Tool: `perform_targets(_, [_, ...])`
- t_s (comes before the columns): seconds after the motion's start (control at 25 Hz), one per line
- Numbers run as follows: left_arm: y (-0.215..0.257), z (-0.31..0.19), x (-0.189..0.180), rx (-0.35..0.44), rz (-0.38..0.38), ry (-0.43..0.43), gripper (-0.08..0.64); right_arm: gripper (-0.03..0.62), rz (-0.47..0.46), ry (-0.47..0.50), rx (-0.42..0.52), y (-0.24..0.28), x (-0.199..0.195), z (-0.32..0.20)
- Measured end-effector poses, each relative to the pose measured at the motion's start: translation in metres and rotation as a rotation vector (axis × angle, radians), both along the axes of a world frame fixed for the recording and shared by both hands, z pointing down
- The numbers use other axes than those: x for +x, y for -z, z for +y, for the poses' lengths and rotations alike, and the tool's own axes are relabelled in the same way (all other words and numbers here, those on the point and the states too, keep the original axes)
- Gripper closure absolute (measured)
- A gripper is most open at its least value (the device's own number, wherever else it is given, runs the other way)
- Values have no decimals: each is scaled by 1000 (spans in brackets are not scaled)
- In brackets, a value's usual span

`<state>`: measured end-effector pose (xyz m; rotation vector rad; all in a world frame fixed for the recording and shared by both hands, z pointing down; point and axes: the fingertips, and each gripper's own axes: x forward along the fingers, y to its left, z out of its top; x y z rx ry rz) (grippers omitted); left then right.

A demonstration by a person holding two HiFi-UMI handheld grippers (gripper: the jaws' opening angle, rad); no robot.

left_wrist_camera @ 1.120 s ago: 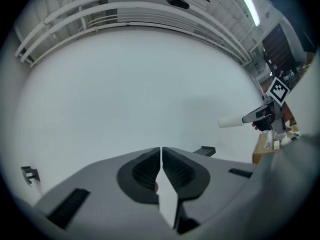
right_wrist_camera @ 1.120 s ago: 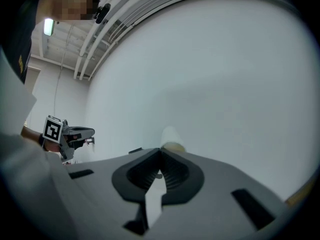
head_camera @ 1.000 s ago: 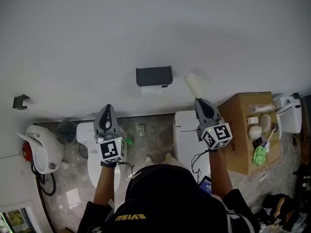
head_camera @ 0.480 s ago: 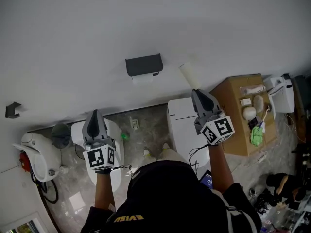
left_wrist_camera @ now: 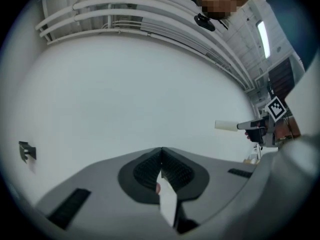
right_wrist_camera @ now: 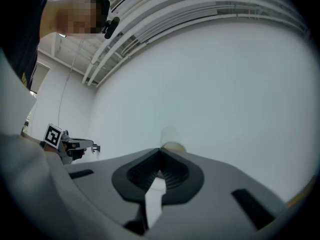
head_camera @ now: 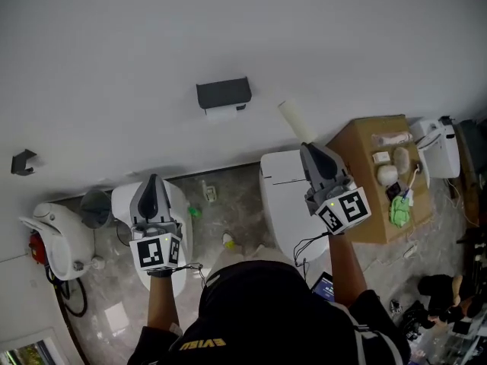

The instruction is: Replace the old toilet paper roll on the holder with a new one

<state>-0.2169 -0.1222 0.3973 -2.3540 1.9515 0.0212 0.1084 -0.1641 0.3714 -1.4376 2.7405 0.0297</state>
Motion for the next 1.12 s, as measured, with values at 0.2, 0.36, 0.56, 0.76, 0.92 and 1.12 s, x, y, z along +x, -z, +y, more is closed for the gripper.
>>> perform_targets(0.2, [1,34,7,-19,29,72,549,595,-14,45,10,4,20,25])
perform_targets(0.36, [4,62,23,-18,-3,100,549,595,-44,61,-16,-5,41,46])
perform_targets(0.56, [4,84,28,-25,-28,102,549,595,-79,47,-28,-6,50,67])
perform_targets(0.76, [19,85,10,12,-53,105,549,595,-79,19,-21,-3,48,83])
perform_targets(0.92, [17,82,-10,12,5,108,549,595,-88,-23,-32,-5,46,85])
perform_targets(1.12, [13,72,-17,8,24,84,549,595,-91,-55,-18,3,42,86])
